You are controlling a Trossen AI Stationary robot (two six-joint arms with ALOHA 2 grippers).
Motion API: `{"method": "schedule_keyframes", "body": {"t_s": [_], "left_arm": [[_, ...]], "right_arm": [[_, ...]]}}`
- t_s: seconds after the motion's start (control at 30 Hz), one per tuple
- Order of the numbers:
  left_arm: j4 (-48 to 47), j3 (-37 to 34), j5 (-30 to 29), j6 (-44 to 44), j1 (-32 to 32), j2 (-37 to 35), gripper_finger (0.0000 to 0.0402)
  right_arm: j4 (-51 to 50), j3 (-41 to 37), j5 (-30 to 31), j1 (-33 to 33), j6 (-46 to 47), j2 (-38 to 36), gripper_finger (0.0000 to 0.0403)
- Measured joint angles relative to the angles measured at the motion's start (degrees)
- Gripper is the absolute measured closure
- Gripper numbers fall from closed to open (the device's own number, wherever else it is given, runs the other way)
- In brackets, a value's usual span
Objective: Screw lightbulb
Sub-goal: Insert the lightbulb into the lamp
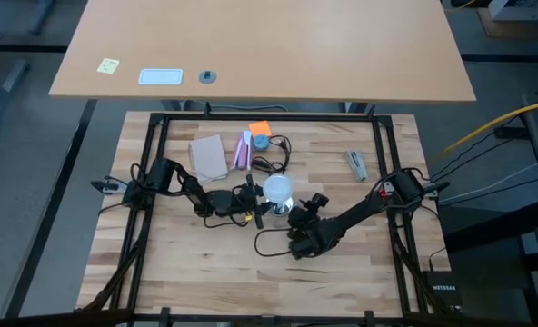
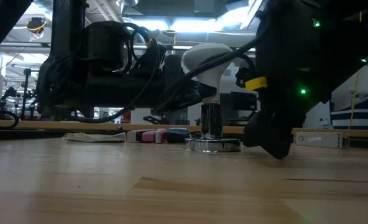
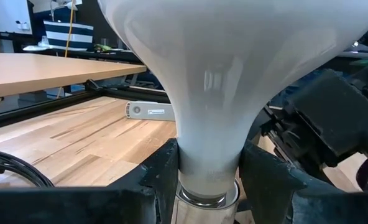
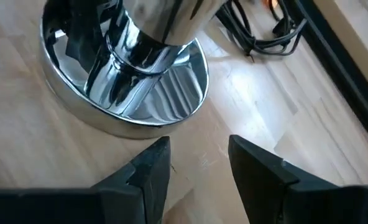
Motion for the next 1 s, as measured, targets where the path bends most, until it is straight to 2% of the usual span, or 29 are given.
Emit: {"method": "schedule_keyframes", "body": {"t_s": [0.1,0.2,0.4,0.5,0.8,1.0], "left_arm": [[-0.02,0.0,0.0,0.0,0.0,0.0,0.0259],[-0.02,0.02,0.03,-0.07,0.0,0.0,0.0259],[-0.02,0.02,0.06,-0.47,0.0,-0.01,0.0259],[0.07,0.0,0.1,-0.42,-0.01,-0.02,0.0259],[0.26,0.0,0.04,-0.3,0.0,-0.02,0.0259],[-0.15,0.0,-0.41,-0.33,0.04,-0.07,0.0259]], "right_arm": [[-0.6,-0.47,0.44,1.7,-1.34,-2.08,0.0236],[4.03,-0.16,1.06,3.1,-2.6,-3.32,0.0236],[20.78,-0.13,0.12,3.47,-12.12,-1.29,0.0236],[24.65,-0.06,0.05,2.44,-14.92,-0.36,0.0236],[24.09,0.2,-2.06,-1.25,-15.22,1.66,0.0236],[18.89,0.26,-1.34,-1.43,-14.05,1.6,0.0236]]}}
